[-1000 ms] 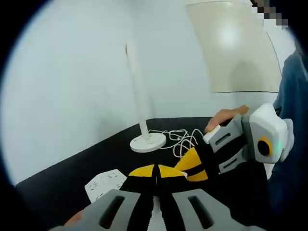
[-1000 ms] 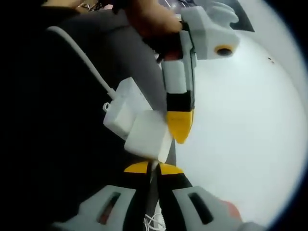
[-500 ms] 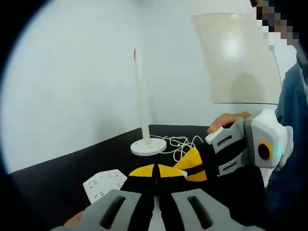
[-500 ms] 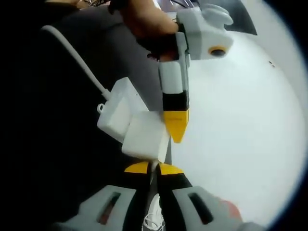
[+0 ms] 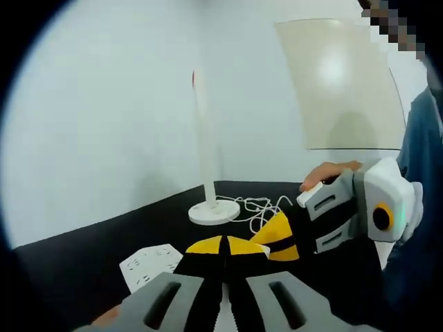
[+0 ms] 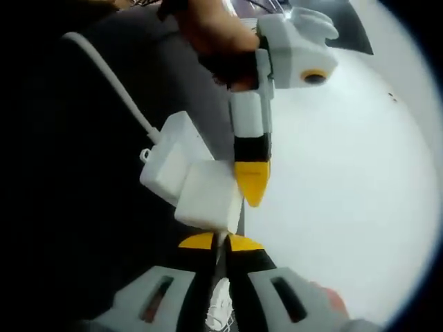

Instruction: Insert the desk lamp plug into the socket, turn on the power strip switch, turn on the lamp switch, then turn off the lamp switch, turn off the power strip switch, and remove the plug from the socket.

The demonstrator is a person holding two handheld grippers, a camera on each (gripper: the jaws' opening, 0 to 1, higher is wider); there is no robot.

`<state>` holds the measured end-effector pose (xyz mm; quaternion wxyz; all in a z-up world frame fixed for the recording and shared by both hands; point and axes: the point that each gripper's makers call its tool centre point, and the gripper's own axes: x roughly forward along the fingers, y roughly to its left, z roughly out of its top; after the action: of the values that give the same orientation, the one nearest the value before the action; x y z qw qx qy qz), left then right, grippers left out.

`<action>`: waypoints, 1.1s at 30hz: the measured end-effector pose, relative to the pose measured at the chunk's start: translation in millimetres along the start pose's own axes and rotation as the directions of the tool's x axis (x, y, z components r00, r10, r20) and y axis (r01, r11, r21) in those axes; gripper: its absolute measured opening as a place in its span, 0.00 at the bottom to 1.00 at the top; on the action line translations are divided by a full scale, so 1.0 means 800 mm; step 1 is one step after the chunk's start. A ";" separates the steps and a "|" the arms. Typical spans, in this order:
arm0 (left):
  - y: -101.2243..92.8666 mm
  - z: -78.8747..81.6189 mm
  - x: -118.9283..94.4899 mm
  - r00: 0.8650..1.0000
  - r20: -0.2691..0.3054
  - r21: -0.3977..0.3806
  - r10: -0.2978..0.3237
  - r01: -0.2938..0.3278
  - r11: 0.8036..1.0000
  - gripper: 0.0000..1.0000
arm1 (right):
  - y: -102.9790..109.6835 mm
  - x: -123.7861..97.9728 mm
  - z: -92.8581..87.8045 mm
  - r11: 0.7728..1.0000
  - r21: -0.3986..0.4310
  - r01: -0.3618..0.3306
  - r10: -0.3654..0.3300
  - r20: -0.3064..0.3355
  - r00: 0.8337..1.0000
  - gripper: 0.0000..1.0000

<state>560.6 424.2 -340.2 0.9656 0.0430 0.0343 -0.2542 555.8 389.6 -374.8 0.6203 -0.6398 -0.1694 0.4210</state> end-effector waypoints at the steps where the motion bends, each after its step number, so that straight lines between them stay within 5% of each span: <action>1: -0.002 -0.001 0.000 1.000 -0.004 -0.006 0.003 -0.003 1.000 0.00 | 0.000 0.001 0.000 1.000 -0.004 0.001 -0.001 -0.001 1.000 0.08; 10: -0.014 -0.010 0.018 0.999 -0.050 0.059 -0.020 0.023 0.998 0.00 | 0.020 0.002 -0.010 1.000 -0.007 0.005 -0.005 0.007 1.000 0.08; 24: -0.010 -0.010 0.017 1.000 -0.021 0.060 -0.013 0.014 0.998 0.00 | 0.017 -0.004 -0.010 0.999 0.017 -0.027 0.026 0.039 0.999 0.09; 29: -0.008 -0.007 0.014 1.000 0.000 0.021 0.013 -0.013 1.000 0.00 | 0.006 -0.028 -0.006 0.973 0.220 -0.063 0.046 0.080 0.996 0.09; 33: 0.012 -0.006 0.001 0.998 0.005 -0.111 0.056 -0.055 0.992 0.01 | -0.016 -0.050 -0.012 0.949 0.314 -0.023 -0.001 0.076 0.997 0.09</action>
<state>565.9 432.6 -344.2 0.9734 -0.0106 0.0433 -0.2249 543.3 356.1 -350.7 0.7051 -0.5175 -0.1199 0.4698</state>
